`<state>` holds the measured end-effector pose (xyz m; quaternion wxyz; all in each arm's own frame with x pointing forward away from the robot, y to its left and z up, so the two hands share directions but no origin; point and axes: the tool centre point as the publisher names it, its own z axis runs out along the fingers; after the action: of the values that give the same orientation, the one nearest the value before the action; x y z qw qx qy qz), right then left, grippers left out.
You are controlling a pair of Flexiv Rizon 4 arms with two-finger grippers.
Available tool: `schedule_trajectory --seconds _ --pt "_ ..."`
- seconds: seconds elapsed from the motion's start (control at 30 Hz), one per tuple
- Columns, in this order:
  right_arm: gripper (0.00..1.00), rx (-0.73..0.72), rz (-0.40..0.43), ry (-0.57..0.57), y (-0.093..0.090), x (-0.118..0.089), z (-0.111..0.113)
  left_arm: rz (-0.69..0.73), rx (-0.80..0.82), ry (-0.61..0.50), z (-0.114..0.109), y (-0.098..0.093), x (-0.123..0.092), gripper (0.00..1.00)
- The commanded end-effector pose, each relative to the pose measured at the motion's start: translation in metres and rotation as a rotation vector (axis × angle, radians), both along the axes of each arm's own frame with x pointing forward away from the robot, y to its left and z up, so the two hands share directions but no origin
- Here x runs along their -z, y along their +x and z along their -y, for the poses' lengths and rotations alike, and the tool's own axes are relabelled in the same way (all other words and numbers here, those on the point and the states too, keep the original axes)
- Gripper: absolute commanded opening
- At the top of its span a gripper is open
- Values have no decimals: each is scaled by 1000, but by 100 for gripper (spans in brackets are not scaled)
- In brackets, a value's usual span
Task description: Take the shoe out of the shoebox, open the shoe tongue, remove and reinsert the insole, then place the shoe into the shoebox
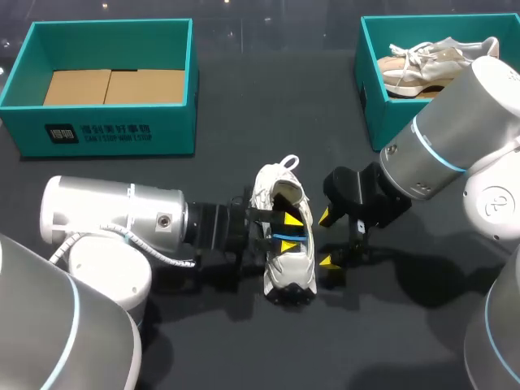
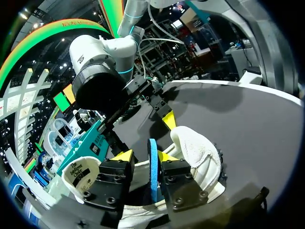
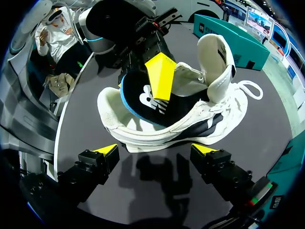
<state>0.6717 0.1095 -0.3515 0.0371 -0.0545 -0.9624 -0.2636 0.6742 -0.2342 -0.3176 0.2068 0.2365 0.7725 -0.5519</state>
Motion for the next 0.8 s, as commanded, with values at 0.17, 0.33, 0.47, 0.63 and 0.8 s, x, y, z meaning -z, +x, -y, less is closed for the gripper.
schedule_trajectory --seconds 0.17,0.33,0.47,0.63,0.8 --pt "100 1 1 -2 -1 0 -1 6 42 37 -2 -1 5 0" --pt "100 1 1 -2 -1 0 -1 31 50 74 7 4 20 0" --pt "100 1 1 -2 -1 0 -1 60 30 133 11 11 33 0" --pt "100 1 1 -2 -1 0 -1 28 30 145 5 14 35 0" --pt "100 1 1 -2 -1 0 -1 -5 32 167 -4 14 26 16"
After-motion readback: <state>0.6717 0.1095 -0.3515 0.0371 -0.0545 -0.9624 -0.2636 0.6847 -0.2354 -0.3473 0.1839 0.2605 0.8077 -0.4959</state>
